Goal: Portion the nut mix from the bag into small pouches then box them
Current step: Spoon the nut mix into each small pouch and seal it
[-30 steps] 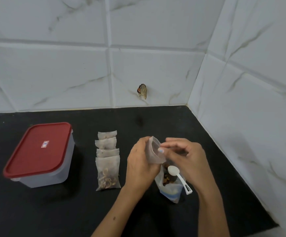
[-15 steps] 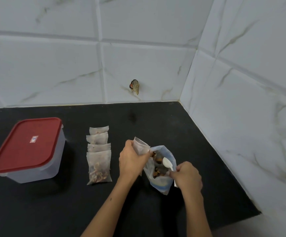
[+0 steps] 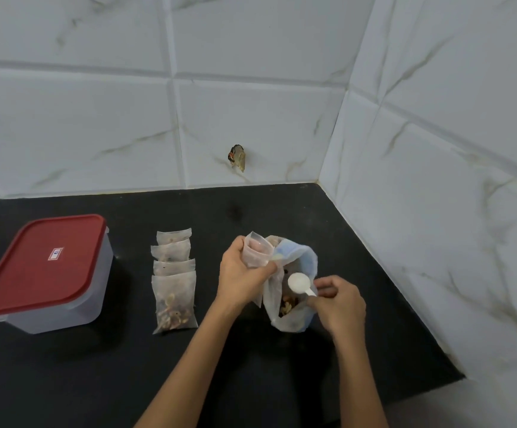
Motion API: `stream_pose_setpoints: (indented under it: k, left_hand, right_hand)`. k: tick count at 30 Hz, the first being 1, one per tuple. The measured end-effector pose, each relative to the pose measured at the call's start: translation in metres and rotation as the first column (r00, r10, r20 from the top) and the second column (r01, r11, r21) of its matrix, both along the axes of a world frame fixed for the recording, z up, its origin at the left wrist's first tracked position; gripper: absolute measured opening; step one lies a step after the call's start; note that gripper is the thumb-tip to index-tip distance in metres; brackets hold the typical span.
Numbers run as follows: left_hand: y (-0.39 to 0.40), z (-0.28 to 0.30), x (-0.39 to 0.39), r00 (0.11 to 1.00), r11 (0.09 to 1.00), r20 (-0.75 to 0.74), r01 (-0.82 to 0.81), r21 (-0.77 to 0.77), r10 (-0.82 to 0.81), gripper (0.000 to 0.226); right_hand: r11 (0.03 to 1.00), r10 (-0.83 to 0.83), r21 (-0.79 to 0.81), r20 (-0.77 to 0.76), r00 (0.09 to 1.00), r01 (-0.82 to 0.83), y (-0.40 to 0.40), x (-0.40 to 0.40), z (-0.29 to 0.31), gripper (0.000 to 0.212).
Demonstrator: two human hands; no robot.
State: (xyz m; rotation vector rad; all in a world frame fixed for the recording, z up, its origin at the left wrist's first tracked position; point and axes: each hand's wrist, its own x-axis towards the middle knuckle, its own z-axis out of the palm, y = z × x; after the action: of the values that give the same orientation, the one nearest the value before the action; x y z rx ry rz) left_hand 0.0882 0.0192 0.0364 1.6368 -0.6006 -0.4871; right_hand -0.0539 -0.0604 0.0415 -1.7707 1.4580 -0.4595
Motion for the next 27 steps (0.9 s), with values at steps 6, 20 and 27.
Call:
stream_pose_setpoints:
  k: [6,20,27]
  left_hand:
    - [0.013,0.003,0.005,0.997,0.992,-0.047,0.05,-0.117,-0.056,0.034]
    - [0.013,-0.012,0.022,0.858,0.976,-0.47,0.15,-0.157,-0.208,0.04]
    - [-0.011,-0.042,0.039,0.914,0.888,-0.24,-0.212,0.407,0.328,0.039]
  right_hand:
    - [0.996,0.055,-0.073,-0.002,0.998,-0.055,0.0,-0.003,0.005,0.026]
    - [0.995,0.094,-0.026,-0.147,0.985,-0.099,0.0,0.002,0.0,0.026]
    - [0.992,0.122,0.021,-0.146,0.982,-0.121,-0.002,0.001,-0.008,0.023]
